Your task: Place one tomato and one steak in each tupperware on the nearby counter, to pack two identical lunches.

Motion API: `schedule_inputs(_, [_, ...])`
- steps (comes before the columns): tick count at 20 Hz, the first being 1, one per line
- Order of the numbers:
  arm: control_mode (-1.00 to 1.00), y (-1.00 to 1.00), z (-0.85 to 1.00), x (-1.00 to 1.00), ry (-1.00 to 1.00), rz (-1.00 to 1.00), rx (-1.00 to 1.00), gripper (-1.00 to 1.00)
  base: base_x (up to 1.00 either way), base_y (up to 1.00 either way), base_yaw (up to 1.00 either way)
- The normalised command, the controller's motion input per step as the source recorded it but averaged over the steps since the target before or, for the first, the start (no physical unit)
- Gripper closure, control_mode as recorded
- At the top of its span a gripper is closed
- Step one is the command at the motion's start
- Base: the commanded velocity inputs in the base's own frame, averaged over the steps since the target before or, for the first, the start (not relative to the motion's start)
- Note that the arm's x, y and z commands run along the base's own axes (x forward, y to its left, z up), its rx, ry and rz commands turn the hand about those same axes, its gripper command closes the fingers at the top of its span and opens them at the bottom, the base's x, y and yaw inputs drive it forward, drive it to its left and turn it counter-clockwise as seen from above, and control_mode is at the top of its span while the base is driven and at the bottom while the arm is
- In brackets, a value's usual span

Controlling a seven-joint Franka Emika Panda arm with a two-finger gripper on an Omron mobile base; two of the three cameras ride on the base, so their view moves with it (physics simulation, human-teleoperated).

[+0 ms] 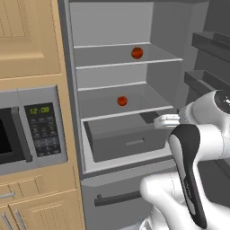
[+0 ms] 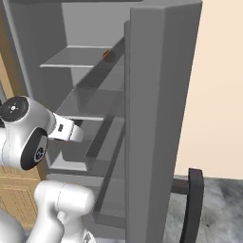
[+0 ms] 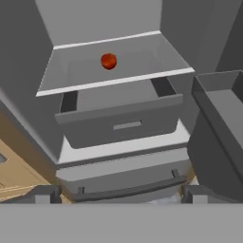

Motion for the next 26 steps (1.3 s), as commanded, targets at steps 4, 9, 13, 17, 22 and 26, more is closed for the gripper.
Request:
schedule_inputs(4, [1.0, 0.0, 0.0, 0.0, 0.0, 0.0, 0.0, -1.0, 0.46, 0.02, 0.0])
schedule_inputs(9, [-1.0, 0.01, 0.04, 0.0, -0.02, 0.0, 0.0, -1.0, 0.03, 0.0, 0.0])
schedule_inputs(13, [-1.0, 0.03, 0.3, 0.0, -0.09, 0.0, 0.0, -1.0, 0.0, 0.0, 0.0])
schedule_inputs(17, [-1.0, 0.08, 0.48, 0.0, -0.12, 0.0, 0.0, -1.0, 0.0, 0.0, 0.0])
schedule_inputs(22, [-1.0, 0.02, 0.72, 0.11, -0.03, 0.0, 0.0, -1.0, 0.0, 0.0, 0.0])
schedule_inputs(26, [-1.0, 0.0, 0.82, 0.23, -0.01, 0.0, 0.0, -1.0, 0.0, 0.0, 0.0])
